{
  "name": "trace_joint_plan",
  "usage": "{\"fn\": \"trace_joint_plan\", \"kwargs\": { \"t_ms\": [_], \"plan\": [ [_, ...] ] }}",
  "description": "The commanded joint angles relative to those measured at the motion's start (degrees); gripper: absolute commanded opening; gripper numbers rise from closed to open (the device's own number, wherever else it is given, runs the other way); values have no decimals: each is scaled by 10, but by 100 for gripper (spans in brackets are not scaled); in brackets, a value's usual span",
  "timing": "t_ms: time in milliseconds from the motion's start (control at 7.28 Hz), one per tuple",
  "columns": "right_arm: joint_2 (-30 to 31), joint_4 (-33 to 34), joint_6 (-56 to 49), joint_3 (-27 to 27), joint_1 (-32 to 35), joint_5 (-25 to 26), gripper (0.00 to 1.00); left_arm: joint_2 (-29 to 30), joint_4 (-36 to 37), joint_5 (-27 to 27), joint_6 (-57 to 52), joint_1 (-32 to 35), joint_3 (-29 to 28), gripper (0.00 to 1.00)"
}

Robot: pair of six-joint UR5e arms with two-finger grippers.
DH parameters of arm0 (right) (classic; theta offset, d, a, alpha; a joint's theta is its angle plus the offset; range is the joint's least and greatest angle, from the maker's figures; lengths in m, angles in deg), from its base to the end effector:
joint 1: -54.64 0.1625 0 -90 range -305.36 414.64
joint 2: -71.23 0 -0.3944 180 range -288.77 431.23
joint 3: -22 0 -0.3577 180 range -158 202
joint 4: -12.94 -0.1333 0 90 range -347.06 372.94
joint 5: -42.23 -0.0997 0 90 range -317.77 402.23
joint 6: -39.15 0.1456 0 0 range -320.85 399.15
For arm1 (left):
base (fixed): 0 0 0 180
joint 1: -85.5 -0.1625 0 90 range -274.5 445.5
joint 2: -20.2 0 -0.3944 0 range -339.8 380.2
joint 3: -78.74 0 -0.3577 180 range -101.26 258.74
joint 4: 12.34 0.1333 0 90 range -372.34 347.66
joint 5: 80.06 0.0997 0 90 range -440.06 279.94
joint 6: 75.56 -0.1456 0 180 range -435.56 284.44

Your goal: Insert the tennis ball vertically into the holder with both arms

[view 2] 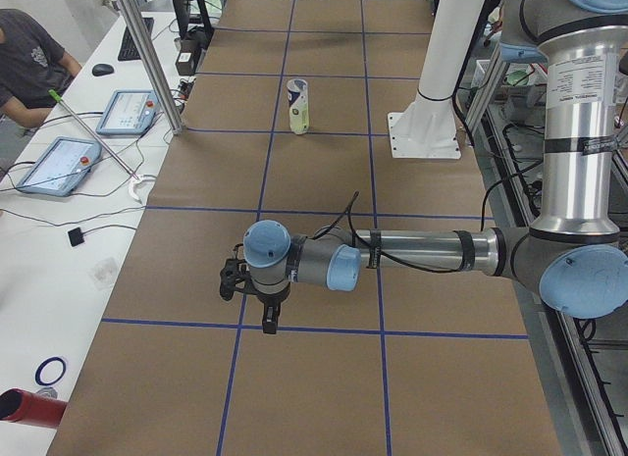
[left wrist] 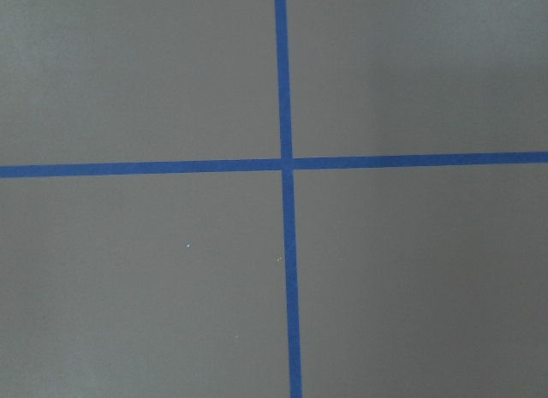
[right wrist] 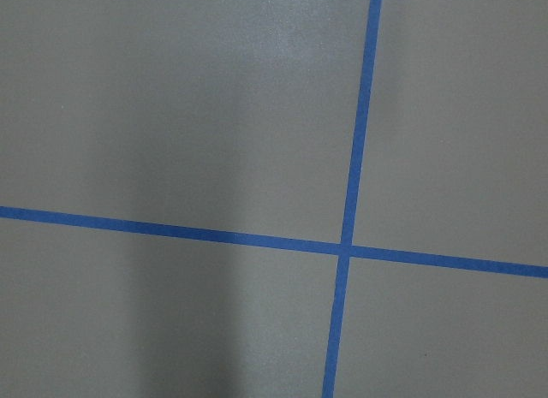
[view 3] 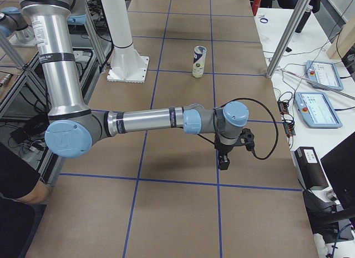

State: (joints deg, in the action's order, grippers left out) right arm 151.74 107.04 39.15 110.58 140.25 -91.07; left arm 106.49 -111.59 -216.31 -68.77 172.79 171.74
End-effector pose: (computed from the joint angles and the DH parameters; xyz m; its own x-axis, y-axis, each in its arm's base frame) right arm -0.0069 -0.5270 0.6001 0.7220 -0.1031 0.6842 0.0764 0.9947 0.0692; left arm -0.0070 -0.4465 0.6453 0.6864 0.0221 -0.7269 0.0346 0.9974 0.0630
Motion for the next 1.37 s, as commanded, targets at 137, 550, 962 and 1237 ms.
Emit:
{"fn": "trace_joint_plan", "kwargs": {
  "t_ms": [137, 550, 962, 1237],
  "plan": [
    [1, 0, 0, 1, 0, 0, 99, -2, 3, -6, 2, 0, 4, 99],
    [0, 0, 1, 3, 0, 0, 99, -8, 3, -7, 2, 2, 10, 99],
    [0, 0, 1, 2, 0, 0, 99, -8, 41, -10, -1, 3, 23, 99],
    [1, 0, 1, 1, 0, 0, 99, -7, 42, -10, -3, 9, 23, 99]
  ]
}}
